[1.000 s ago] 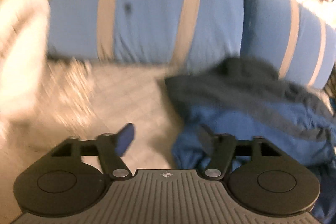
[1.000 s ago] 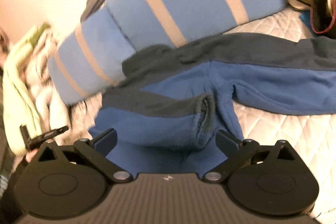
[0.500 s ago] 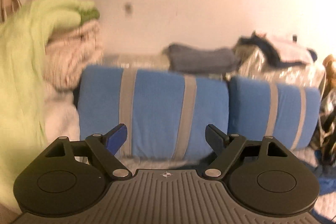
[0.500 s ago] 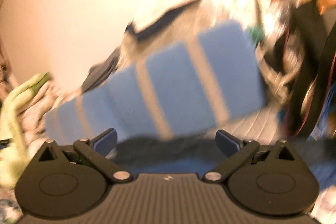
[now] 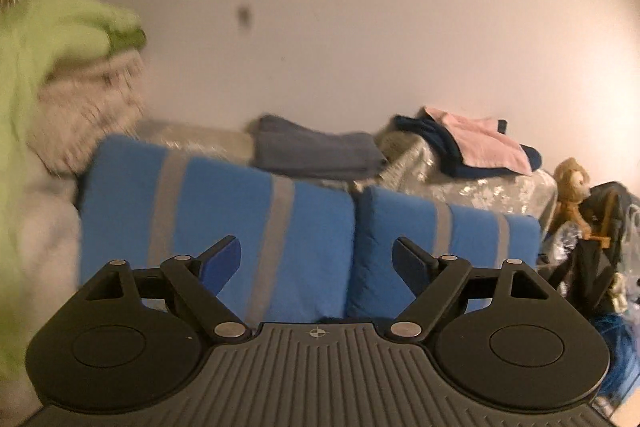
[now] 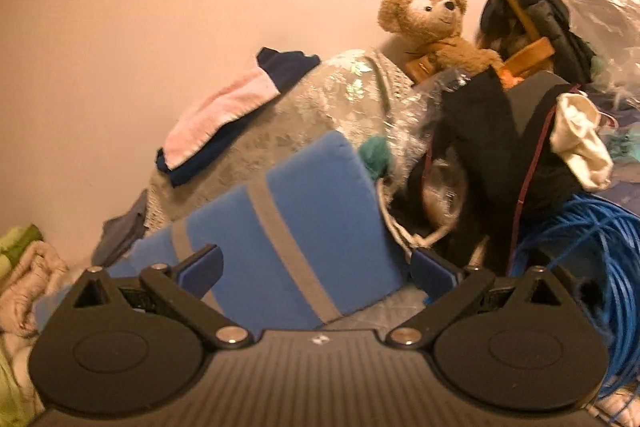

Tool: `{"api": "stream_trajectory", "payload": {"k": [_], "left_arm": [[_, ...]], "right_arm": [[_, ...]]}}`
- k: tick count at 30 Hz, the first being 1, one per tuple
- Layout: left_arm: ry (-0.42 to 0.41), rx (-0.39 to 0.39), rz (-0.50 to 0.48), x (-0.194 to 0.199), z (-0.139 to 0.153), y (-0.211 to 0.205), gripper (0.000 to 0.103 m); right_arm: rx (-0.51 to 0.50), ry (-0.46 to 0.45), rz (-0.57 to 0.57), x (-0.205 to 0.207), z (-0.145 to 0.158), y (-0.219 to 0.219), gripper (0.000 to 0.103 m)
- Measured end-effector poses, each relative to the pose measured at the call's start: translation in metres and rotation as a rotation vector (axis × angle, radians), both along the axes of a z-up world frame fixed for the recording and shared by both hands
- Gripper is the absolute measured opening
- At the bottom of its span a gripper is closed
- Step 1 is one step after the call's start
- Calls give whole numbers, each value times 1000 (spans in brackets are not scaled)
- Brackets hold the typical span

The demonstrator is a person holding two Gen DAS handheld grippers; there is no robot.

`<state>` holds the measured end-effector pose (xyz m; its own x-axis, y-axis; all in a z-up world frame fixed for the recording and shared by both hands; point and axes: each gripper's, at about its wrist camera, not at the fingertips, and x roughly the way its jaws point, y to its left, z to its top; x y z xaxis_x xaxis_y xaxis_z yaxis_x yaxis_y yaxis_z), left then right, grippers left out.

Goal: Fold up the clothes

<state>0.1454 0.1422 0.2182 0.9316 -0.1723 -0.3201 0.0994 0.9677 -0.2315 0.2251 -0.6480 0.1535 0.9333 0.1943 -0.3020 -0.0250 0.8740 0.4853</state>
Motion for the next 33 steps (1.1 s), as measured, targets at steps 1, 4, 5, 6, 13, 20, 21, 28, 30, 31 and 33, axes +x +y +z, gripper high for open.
{"api": "stream_trajectory", "payload": {"k": [1, 4, 5, 6, 13, 20, 21, 28, 30, 31, 33], "left_arm": [[17, -23, -19, 5, -8, -7, 84], [49, -24, -66, 16, -25, -28, 84], [56, -15, -80, 19, -30, -36, 84], [63, -11, -95, 20, -35, -43, 84], [109, -2, -196, 25, -58, -80, 84], [173, 103, -257, 12, -114, -113, 84], [185, 120, -268, 9, -122, -117, 84], [265, 189, -361, -19, -171, -136, 84], [297, 143, -394, -24, -182, -133, 84], [312, 116, -412, -26, -187, -130, 84], [324, 83, -441, -30, -195, -126, 84]], "right_arm": [[0, -3, -1, -5, -3, -3, 103], [-3, -12, -17, -17, -12, -11, 103], [-9, -12, -27, -22, -15, -14, 103], [-17, -15, -36, -25, -17, -17, 103], [-15, -108, -166, -48, -15, -52, 103], [79, -40, -171, -59, -70, -71, 103], [85, -20, -165, -60, -81, -71, 103], [39, 100, -180, -72, -155, -72, 103], [23, 111, -194, -77, -173, -72, 99], [8, 117, -197, -80, -181, -72, 96], [-53, 132, -200, -82, -192, -69, 93]]}}
